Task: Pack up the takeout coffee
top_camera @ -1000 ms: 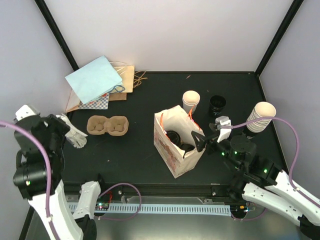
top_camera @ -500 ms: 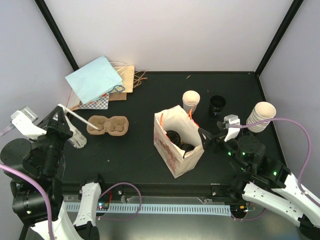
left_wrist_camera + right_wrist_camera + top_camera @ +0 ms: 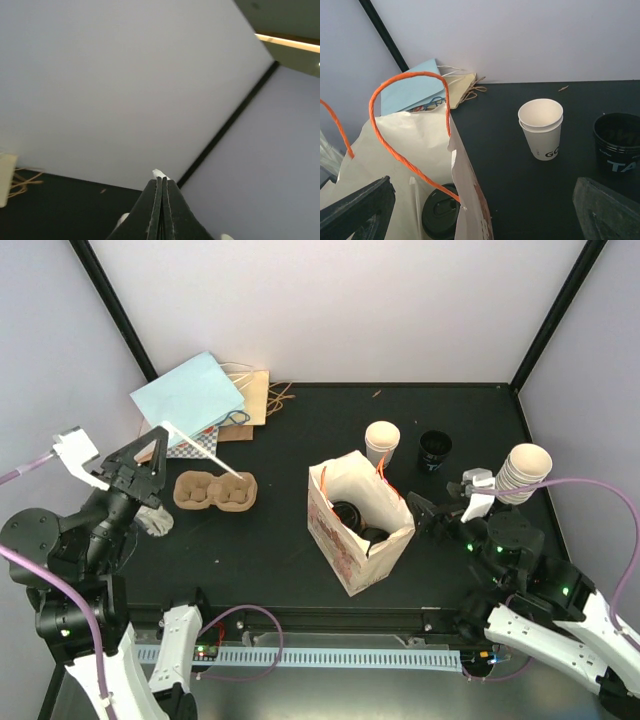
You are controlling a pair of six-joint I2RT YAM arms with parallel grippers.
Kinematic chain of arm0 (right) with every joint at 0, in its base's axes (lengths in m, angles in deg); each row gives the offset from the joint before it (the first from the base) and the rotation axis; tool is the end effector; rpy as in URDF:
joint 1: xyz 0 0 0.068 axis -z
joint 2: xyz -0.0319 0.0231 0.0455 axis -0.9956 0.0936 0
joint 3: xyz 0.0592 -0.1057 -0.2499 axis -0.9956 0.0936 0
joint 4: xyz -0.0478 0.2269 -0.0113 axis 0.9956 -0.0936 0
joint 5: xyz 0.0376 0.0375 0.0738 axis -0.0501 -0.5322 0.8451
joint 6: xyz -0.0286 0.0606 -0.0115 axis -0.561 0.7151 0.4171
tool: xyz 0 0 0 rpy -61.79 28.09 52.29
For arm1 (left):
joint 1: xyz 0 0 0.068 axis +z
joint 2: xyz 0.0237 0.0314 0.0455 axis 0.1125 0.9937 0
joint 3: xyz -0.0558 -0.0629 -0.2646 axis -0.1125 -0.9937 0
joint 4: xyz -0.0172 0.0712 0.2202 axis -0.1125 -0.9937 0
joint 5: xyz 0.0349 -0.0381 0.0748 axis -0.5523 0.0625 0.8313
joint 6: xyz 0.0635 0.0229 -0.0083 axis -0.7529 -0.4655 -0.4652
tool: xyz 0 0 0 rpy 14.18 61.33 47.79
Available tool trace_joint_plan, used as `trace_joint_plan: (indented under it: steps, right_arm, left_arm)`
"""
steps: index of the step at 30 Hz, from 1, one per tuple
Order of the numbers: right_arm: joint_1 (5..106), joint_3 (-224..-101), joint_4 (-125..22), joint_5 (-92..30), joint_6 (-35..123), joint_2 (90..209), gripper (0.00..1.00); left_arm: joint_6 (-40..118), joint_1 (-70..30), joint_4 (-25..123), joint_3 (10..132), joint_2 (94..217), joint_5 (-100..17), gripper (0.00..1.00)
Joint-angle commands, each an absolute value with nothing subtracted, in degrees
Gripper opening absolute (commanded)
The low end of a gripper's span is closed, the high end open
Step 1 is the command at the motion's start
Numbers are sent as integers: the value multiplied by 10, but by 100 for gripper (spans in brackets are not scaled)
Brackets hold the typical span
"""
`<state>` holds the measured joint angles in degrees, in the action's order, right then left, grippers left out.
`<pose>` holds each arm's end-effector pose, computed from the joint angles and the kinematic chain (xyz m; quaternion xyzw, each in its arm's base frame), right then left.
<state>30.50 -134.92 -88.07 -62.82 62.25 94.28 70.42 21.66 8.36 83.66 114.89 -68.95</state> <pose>0.0609 0.0462 0.3349 -0.0722 0.7834 0.2511 0.5639 0.0173 -0.0284 0.4924 -0.0861 0.6449 -0.3643 0.6663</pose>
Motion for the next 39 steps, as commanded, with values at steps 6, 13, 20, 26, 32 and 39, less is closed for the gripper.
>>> trace_joint_plan:
  steps: [6, 13, 20, 26, 32, 39]
  right_arm:
    - [304, -1373, -912, -660, 646, 918, 100]
    - [304, -1367, -913, -670, 647, 904, 100]
    - [304, -1373, -907, -675, 629, 911, 100]
    - [304, -1374, -907, -673, 627, 915, 100]
    - [304, -1376, -915, -680, 629, 911, 100]
    - [304, -1374, -913, -675, 633, 911, 100]
  left_arm:
    - [772, 181, 197, 831, 1190, -796, 2]
    - [826, 160, 252, 822, 1220, -834, 2]
    - [870, 102, 323, 777, 1239, -816, 2]
    - [838, -13, 340, 784, 1285, -750, 2]
    - [839, -102, 385, 824, 1343, -746, 2]
    - [876, -165, 490, 844, 1379, -758, 2]
